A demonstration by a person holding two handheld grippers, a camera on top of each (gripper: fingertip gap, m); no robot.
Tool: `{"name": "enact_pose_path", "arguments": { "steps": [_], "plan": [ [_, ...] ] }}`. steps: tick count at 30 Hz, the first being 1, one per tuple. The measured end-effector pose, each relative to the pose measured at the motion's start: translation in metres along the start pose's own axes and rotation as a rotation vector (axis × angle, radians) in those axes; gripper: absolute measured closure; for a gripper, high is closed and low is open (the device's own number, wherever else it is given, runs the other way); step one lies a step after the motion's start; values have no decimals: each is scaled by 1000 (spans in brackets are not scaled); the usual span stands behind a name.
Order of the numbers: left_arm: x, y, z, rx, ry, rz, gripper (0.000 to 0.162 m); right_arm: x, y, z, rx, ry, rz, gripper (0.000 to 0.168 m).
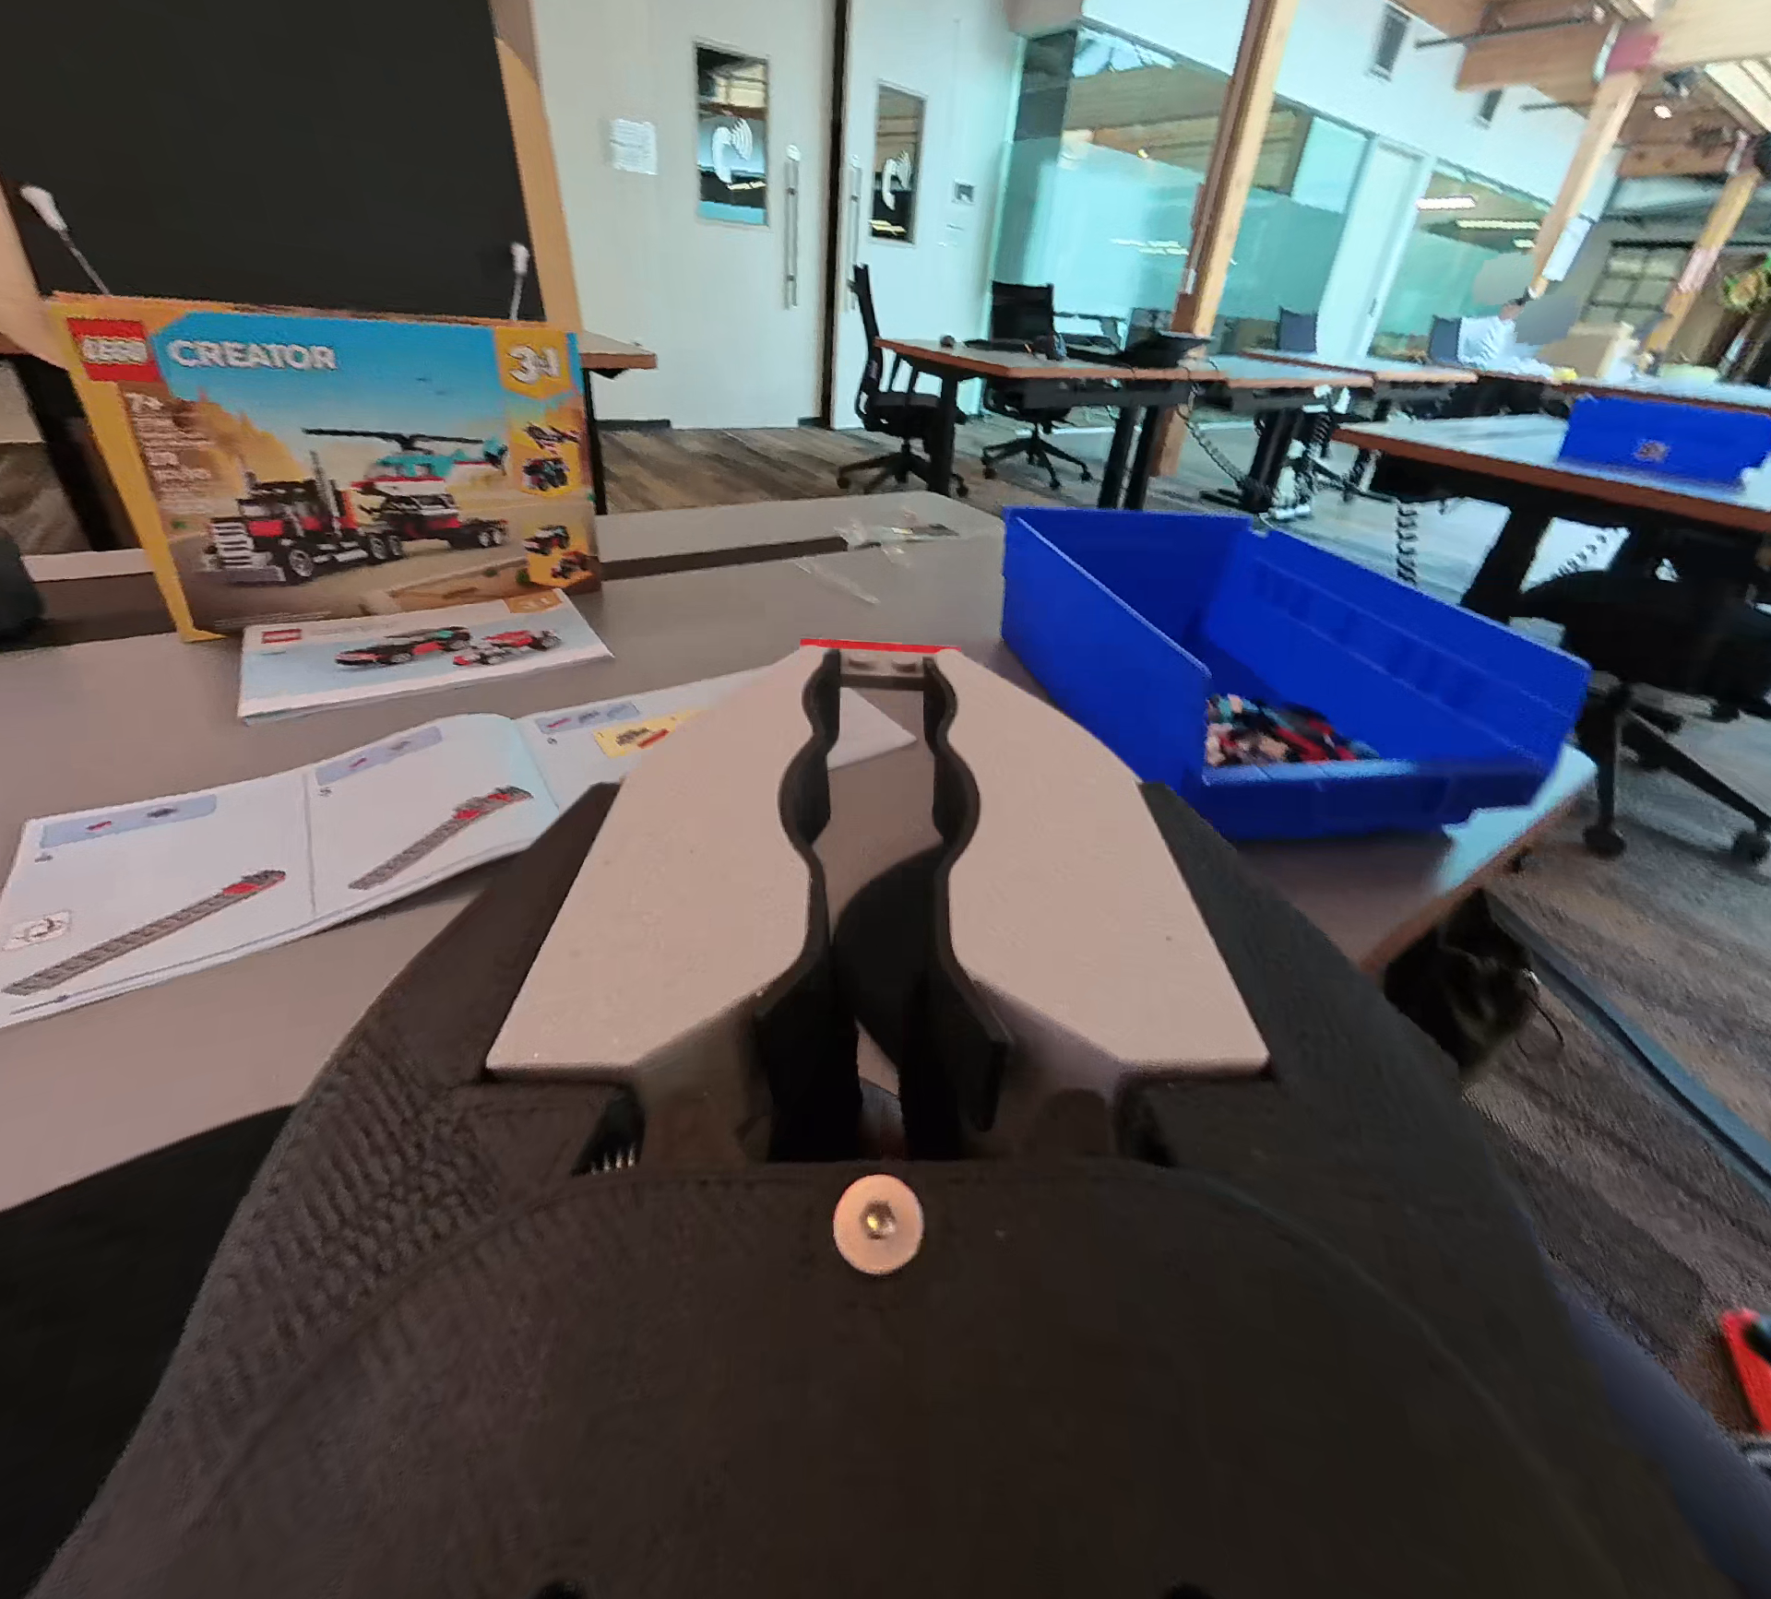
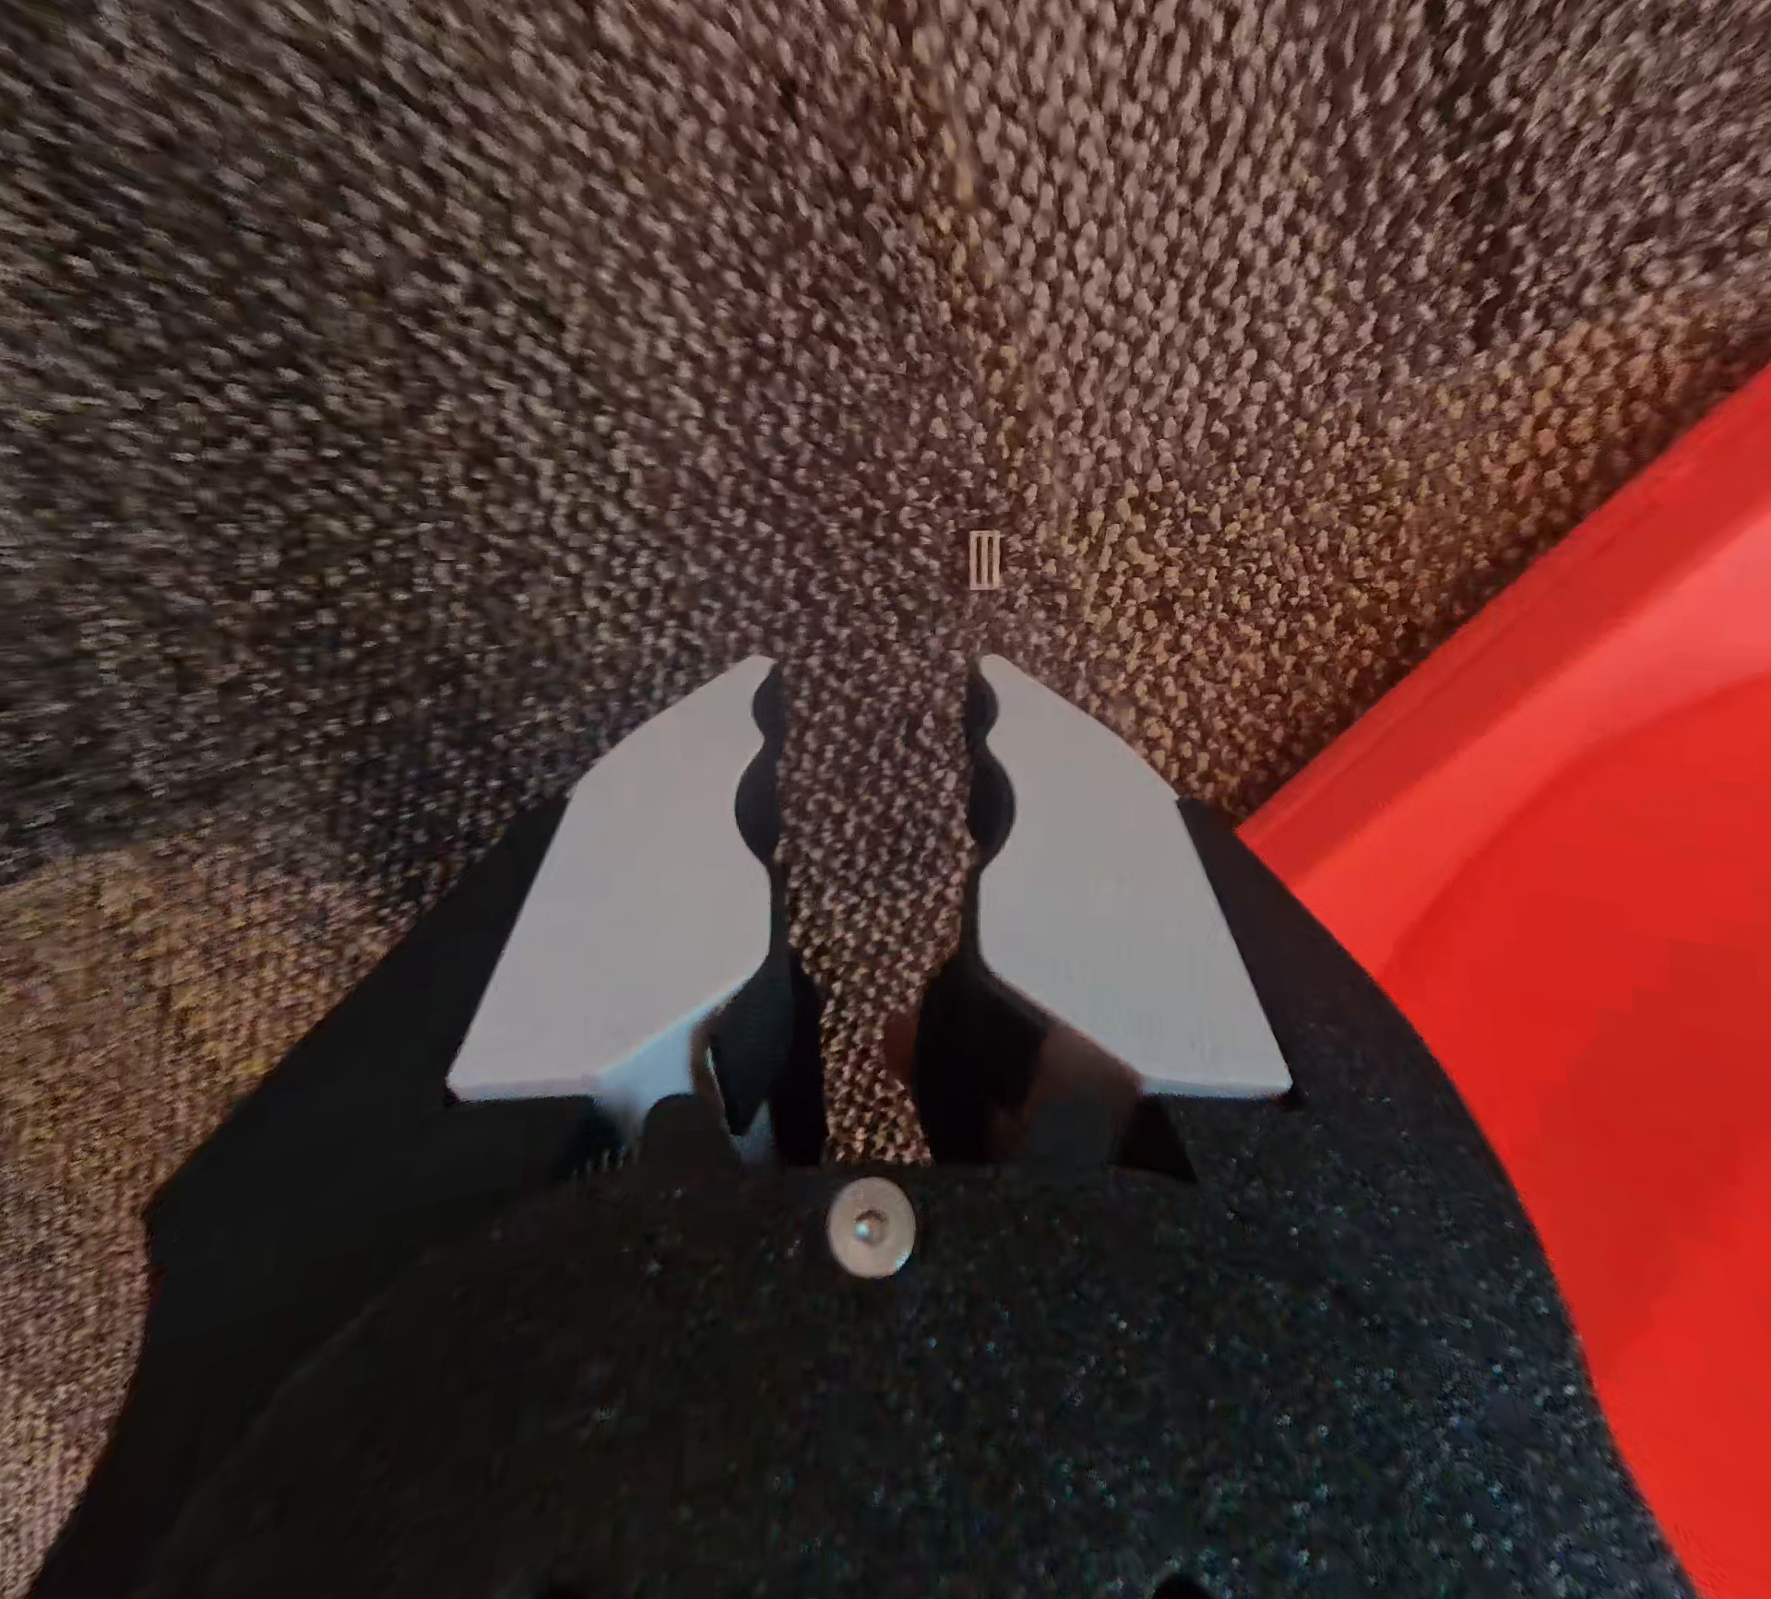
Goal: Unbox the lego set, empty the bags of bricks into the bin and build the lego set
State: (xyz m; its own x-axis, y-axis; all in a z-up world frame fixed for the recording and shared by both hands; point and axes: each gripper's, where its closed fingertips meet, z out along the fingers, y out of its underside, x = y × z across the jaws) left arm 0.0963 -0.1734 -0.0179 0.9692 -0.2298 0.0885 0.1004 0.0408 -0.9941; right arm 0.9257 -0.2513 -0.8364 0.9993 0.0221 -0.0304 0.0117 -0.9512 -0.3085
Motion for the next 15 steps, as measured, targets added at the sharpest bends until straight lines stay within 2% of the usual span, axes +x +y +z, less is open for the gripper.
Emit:
{"name": "enact_pose_path", "arguments": {
  "steps": [2, 5, 9, 12, 15],
  "plan": [
    [-15, -6, 7, -1, -46, -7, 146, 5, 0, 18, -45, 11, -8, 130],
    [-32, -14, 15, -18, -100, 46, 146, 12, -2, 30, -69, 47, 12, 140],
    [-49, -21, 26, -56, -147, 118, 146, 25, -3, 41, -82, 117, 13, 135],
    [-61, -19, 31, -87, -177, 152, 145, 25, -1, 51, -109, 78, 47, 131],
    [-74, -23, 32, -86, -217, 185, 145, 22, 4, 60, -128, 34, 107, 138]
  ]
}}
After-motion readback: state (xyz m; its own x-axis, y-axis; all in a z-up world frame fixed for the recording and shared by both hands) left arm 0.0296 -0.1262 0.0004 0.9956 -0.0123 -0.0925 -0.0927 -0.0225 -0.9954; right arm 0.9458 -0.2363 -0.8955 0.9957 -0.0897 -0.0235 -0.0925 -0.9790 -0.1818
